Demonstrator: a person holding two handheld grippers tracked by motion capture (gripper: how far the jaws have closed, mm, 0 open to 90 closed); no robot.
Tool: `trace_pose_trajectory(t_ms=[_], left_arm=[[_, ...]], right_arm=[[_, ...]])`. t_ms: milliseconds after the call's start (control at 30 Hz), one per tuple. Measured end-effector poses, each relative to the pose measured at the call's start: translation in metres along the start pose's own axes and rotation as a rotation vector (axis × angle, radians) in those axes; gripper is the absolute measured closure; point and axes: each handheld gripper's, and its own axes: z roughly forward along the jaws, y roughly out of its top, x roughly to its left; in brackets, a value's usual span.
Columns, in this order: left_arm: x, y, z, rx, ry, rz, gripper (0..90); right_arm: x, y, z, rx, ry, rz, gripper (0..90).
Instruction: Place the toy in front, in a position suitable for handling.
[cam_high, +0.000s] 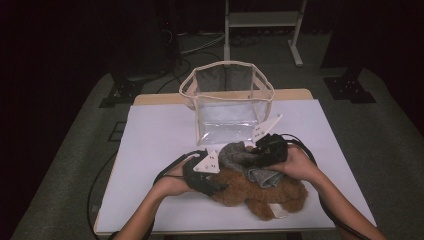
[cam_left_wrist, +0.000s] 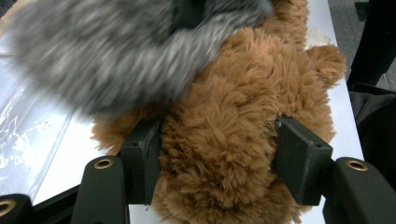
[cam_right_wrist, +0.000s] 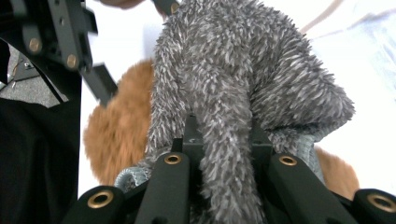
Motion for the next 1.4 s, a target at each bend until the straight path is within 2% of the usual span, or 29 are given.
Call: trace_pose_trajectory(t_ms=[133, 267, 367, 500, 667, 833, 967, 1067, 1233, 1300, 1367, 1400], left_arm=[[-0.001, -0.001, 0.0, -0.003, 0.002, -0.01, 38.3], [-0.001, -0.003, -0.004, 0.001, 0.01, 0.002, 38.1], [-0.001, -0.005, -0.011, 0.002, 0.024, 0.002, 37.6], [0.001, -0.005, -0.016, 0.008, 0.028, -0.002, 37.6], [0.001, -0.001, -0.011, 0.019, 0.02, 0.011, 39.5], [0.002, 0.002, -0.009, 0.029, 0.004, 0.024, 40.8], [0.001, 0.0, -0.009, 0.023, 0.0, 0.022, 40.9], [0.001, -0.001, -0.009, 0.017, 0.002, 0.013, 40.6], [0.004, -0.004, -0.011, 0.02, 0.006, 0.013, 40.2], [0.005, -0.005, -0.01, 0.014, 0.005, 0.005, 40.0], [0.007, -0.005, -0.009, 0.017, 0.004, -0.01, 39.6], [0.007, -0.004, -0.009, 0.017, 0.007, -0.012, 39.4]], right_arm=[[-0.001, 0.007, 0.006, 0.008, 0.009, -0.007, 75.2], [-0.004, -0.001, 0.002, 0.002, 0.011, 0.015, 75.3], [-0.003, -0.017, -0.009, -0.001, 0.007, 0.049, 75.3], [-0.002, -0.023, -0.017, -0.009, -0.001, 0.05, 75.3], [-0.002, -0.014, -0.011, 0.0, 0.008, 0.036, 75.3], [-0.007, 0.004, 0.007, 0.011, 0.026, 0.03, 75.3], [-0.013, 0.012, 0.014, 0.0, 0.04, 0.026, 75.3], [-0.011, 0.013, 0.015, 0.006, 0.038, 0.019, 75.3], [-0.004, -0.002, -0.001, 0.034, 0.015, 0.024, 75.3], [-0.004, -0.006, -0.005, 0.029, 0.014, 0.024, 75.3], [-0.002, -0.016, -0.02, 0.023, -0.002, 0.042, 75.3], [-0.001, -0.019, -0.022, 0.022, -0.006, 0.037, 75.3]])
